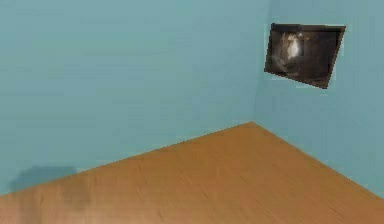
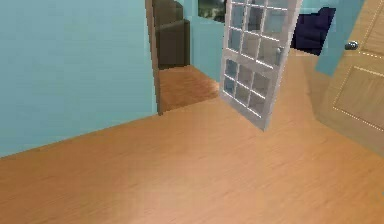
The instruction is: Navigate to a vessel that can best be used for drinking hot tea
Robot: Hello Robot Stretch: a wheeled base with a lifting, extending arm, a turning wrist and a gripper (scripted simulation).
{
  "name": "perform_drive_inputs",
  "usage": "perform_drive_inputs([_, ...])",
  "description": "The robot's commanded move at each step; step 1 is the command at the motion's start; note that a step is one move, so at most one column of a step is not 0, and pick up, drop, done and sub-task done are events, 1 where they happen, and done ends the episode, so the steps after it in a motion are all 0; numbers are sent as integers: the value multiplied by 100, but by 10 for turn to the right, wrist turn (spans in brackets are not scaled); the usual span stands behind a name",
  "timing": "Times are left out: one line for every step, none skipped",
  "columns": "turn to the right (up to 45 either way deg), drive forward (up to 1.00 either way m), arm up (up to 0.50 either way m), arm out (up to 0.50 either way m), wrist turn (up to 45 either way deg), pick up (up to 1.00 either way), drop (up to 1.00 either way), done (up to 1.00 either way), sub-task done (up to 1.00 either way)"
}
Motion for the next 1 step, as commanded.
perform_drive_inputs([0, 25, 0, 0, 0, 0, 0, 0, 0])
